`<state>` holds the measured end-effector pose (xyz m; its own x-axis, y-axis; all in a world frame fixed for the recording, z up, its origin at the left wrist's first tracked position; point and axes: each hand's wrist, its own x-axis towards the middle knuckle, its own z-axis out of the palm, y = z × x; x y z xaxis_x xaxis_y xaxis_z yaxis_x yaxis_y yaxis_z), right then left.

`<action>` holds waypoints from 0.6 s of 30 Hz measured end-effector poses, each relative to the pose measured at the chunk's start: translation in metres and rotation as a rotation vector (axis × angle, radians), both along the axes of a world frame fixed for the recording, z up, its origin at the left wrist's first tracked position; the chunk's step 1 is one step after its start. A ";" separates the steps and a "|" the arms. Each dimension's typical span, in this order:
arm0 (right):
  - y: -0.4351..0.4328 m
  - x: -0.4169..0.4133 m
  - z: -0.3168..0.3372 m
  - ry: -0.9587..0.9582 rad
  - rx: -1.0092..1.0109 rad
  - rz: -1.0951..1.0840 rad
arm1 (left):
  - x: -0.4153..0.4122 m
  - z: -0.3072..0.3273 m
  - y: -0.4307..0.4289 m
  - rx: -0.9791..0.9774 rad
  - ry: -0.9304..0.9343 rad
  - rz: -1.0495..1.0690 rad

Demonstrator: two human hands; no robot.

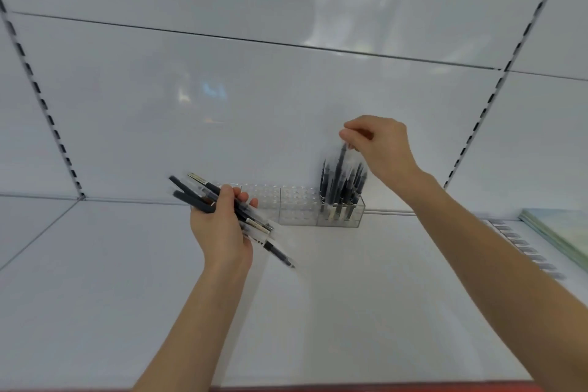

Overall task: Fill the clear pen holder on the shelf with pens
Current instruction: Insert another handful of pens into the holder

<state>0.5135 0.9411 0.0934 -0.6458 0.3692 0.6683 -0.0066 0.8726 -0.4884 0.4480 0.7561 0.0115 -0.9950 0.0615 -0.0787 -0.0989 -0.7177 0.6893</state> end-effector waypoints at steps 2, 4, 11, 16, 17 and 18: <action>-0.001 -0.003 0.000 -0.041 0.013 0.016 | 0.001 0.000 0.000 -0.002 -0.002 -0.001; -0.004 -0.005 -0.006 -0.023 0.040 0.013 | 0.001 0.000 0.000 0.000 -0.005 -0.004; -0.005 -0.006 -0.009 0.100 0.039 -0.026 | 0.002 0.001 -0.002 -0.002 -0.011 0.005; 0.001 -0.005 -0.005 0.060 0.087 -0.019 | 0.003 0.000 -0.001 -0.018 -0.006 0.000; 0.003 -0.005 -0.005 0.054 0.102 -0.020 | 0.003 0.000 0.000 -0.017 -0.005 -0.002; 0.004 -0.005 -0.005 0.048 0.113 -0.020 | 0.003 0.000 0.000 -0.013 -0.005 -0.004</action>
